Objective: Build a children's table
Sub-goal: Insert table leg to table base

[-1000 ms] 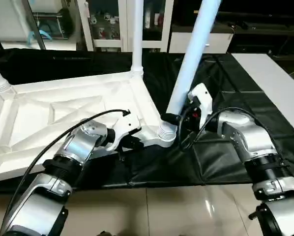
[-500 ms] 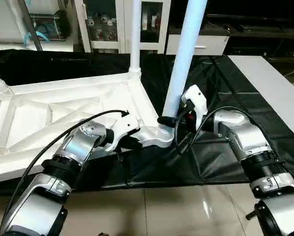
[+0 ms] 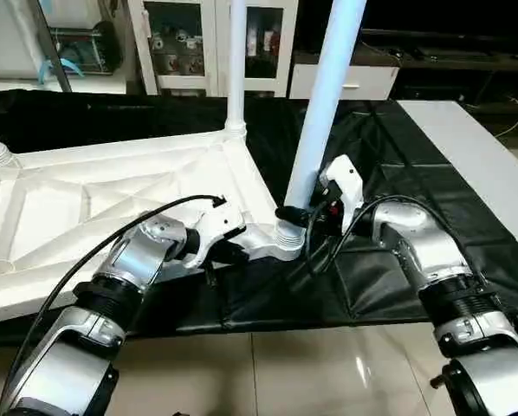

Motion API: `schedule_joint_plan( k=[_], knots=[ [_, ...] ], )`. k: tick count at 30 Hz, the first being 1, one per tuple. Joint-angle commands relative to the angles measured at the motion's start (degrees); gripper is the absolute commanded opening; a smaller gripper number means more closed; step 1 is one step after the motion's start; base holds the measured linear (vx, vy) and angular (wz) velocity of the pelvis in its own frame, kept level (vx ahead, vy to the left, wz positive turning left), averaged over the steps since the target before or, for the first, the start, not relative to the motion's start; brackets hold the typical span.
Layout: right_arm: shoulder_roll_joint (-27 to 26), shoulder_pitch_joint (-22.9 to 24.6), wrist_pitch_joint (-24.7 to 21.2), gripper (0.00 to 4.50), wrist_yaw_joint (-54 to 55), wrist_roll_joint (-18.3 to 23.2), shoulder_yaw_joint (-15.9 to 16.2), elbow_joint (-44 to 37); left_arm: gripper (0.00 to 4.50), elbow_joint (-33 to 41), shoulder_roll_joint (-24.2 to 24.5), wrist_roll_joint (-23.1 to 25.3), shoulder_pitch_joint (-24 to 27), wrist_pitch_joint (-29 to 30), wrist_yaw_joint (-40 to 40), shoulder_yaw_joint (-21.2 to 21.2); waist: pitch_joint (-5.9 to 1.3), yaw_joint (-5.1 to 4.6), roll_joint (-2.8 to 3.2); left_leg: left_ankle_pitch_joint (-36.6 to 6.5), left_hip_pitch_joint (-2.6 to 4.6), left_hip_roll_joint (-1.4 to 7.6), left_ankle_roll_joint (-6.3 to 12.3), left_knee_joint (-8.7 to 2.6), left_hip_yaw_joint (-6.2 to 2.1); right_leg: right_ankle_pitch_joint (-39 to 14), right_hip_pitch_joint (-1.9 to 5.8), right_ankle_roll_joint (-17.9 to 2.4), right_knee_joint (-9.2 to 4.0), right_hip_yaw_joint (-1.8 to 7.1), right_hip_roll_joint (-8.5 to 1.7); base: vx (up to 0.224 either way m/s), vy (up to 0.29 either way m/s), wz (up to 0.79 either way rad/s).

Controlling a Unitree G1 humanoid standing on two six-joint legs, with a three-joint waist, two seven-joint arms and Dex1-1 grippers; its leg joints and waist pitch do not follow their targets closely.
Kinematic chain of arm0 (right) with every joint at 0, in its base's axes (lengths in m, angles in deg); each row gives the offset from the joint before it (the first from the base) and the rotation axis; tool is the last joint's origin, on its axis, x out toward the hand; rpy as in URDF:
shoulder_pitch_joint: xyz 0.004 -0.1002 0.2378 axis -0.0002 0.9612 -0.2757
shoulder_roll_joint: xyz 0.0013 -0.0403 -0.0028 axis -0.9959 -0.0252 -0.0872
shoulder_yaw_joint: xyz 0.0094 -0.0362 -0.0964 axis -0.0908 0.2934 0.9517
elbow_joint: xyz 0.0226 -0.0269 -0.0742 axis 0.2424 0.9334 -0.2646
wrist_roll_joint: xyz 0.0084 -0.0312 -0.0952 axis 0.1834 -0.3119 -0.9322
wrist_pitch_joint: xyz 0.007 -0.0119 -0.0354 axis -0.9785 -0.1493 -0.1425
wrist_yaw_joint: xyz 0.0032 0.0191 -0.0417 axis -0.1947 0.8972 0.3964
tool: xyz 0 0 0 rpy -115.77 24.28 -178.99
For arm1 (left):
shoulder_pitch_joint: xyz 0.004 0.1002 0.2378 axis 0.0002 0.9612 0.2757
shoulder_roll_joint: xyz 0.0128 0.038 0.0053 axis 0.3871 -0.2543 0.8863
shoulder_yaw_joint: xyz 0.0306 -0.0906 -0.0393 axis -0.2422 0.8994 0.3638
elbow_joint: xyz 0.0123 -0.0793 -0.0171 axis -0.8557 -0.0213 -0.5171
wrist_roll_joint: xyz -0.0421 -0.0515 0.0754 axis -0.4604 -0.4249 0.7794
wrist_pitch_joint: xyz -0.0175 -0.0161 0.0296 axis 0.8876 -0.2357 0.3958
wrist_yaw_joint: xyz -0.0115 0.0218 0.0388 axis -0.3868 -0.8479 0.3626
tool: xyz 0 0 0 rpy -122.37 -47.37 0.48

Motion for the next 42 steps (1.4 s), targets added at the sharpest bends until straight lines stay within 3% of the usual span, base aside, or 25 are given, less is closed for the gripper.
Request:
schedule_joint_plan(
  k=[1, 7, 10, 15, 16, 18, 21, 23, 25, 30, 31, 32, 36, 39, 42],
  knots=[
    [0.69, 3.29, -1.97, 1.84, 3.72, -4.31, 1.75, 7.11, 0.00, 0.98, -0.67, -1.46, 0.57, -0.95, 0.77, 0.15, -2.44, 0.00, 0.29, -28.79, 1.27, 1.25, -2.01, -5.19, -1.64, -29.20, 0.52, -9.08, -5.93, 1.31, -2.59, 0.000, 0.000, 0.00],
    [-0.11, 2.63, -1.22, 1.84, 6.37, -4.45, 0.39, 7.72, 0.00, 0.52, -0.83, -1.52, 0.47, -1.35, -0.13, 0.63, -2.48, -0.18, 0.40, -30.05, 1.39, 1.27, -2.27, -5.43, -1.81, -29.30, 0.48, -8.86, -6.08, 1.18, -2.55, 0.000, 0.000, 0.00],
    [-2.64, 1.21, -0.38, 1.84, 15.06, -4.73, -2.01, 10.66, 0.00, -1.64, -3.00, -1.69, -1.27, -0.93, -3.64, 1.87, -2.39, -0.44, 0.00, -29.41, 1.15, 1.20, -2.54, -5.73, -1.83, -28.98, 0.60, -8.86, -6.13, 1.06, -2.54, 0.000, 0.000, 0.00],
    [-6.67, -1.15, 1.82, 1.84, 27.21, -5.44, -4.27, 15.78, 0.00, -6.29, -8.01, -1.63, -6.02, 0.69, -11.06, 3.62, -2.28, -0.72, 0.15, -31.44, 1.68, 1.01, -2.80, -5.69, -2.02, -32.78, 0.20, -7.35, -6.93, 0.78, -2.71, 0.000, 0.000, 0.00],
    [-7.10, -1.45, 2.13, 1.84, 28.53, -5.56, -4.54, 16.32, 0.00, -6.82, -8.57, -1.57, -6.54, 0.81, -12.05, 3.78, -2.35, -0.95, -0.33, -31.22, 1.51, 0.91, -2.70, -5.72, -1.99, -32.69, 0.35, -7.14, -7.02, 0.62, -2.64, 0.000, 0.000, 0.00],
    [-8.87, -3.24, 2.64, 1.84, 34.56, -5.83, -5.55, 19.02, 0.00, -9.05, -10.72, -1.29, -8.91, 1.44, -15.88, 4.37, -2.45, -0.92, -0.09, -29.97, 1.19, 0.95, -2.33, -5.97, -2.06, -30.92, 0.77, -7.34, -6.96, 0.58, -2.74, 0.000, 0.000, 0.00],
    [-10.75, -5.50, 4.17, 1.84, 42.54, -5.97, -7.00, 22.24, 0.00, -11.92, -13.01, -1.02, -11.66, 2.07, -20.06, 5.14, -2.44, -0.89, -0.22, -30.04, 1.66, 0.82, -2.33, -5.76, -1.74, -29.41, 0.09, -8.01, -7.01, 0.78, -2.57, 0.000, 0.000, 0.00],
    [-11.72, -6.77, 4.87, 1.83, 46.55, -5.58, -7.81, 24.29, 0.00, -13.73, -14.35, -1.12, -13.27, 2.72, -22.73, 6.05, -2.86, -0.61, -0.44, -27.09, 1.08, 0.90, -1.85, -5.79, -1.60, -24.76, 0.70, -8.63, -6.56, 0.96, -2.59, 0.000, 0.000, 0.00],
    [-12.84, -8.28, 5.68, 1.83, 50.96, -5.13, -9.07, 26.95, 0.00, -16.40, -16.01, -1.25, -15.45, 2.89, -26.31, 7.27, -2.83, -0.56, -0.49, -25.63, 1.20, 0.76, -1.69, -5.62, -1.21, -22.34, 0.37, -9.37, -6.36, 1.14, -2.38, 0.000, 0.000, 0.00],
    [-14.50, -11.69, 7.33, 1.83, 60.60, -4.75, -11.70, 32.27, 0.00, -20.31, -19.37, -2.40, -19.41, 2.88, -31.33, 9.10, -3.47, 0.17, -0.80, -17.29, 0.92, 0.66, 0.62, -4.94, -0.39, -10.37, 1.01, -12.01, -5.09, 1.29, -2.20, 0.000, 0.000, 0.00],
    [-14.50, -11.69, 7.33, 1.83, 60.60, -4.75, -11.70, 32.27, 0.00, -20.31, -19.37, -2.40, -19.41, 2.88, -31.33, 9.10, -3.47, 0.17, -0.80, -17.29, 0.92, 0.66, 0.62, -4.94, -0.39, -10.37, 1.01, -12.01, -5.09, 1.29, -2.20, 0.000, 0.000, 0.00],
    [-14.74, -12.40, 7.86, 1.83, 62.02, -4.81, -11.92, 33.07, 0.00, -20.69, -19.92, -2.54, -19.74, 2.64, -31.45, 9.15, -3.69, 0.27, -0.97, -13.96, 0.64, 0.62, 2.23, -4.59, -0.21, -6.65, 1.31, -13.17, -4.58, 1.27, -2.22, 0.054, -0.022, 0.05],
    [-15.40, -13.93, 9.23, 1.83, 62.50, -4.62, -12.49, 34.53, 0.00, -22.03, -20.50, -2.38, -20.19, 1.93, -31.65, 9.48, -3.94, 0.58, -1.19, -8.20, 0.14, 0.42, 5.32, -4.14, 0.02, -1.07, 1.87, -14.50, -3.82, 1.15, -2.25, 0.013, -0.006, 0.01],
    [-15.89, -14.75, 10.74, 1.83, 62.09, -4.54, -12.89, 35.36, 0.00, -23.22, -20.41, -2.18, -20.33, 1.21, -31.61, 9.77, -3.76, 0.75, -1.20, -7.91, 0.19, 0.54, 6.18, -4.14, 0.10, -2.05, 1.73, -14.73, -3.94, 1.09, -2.22, 0.000, 0.000, 0.00],
    [-16.49, -15.33, 13.98, 1.83, 59.46, -3.95, -13.55, 35.23, 0.00, -23.45, -19.87, -2.22, -20.16, 1.04, -31.28, 9.75, -3.66, 0.82, -1.19, -10.42, 0.40, 0.75, 5.11, -4.29, 0.06, -5.72, 1.63, -14.17, -4.21, 1.08, -2.26, 0.000, 0.000, 0.00]
  ],
)
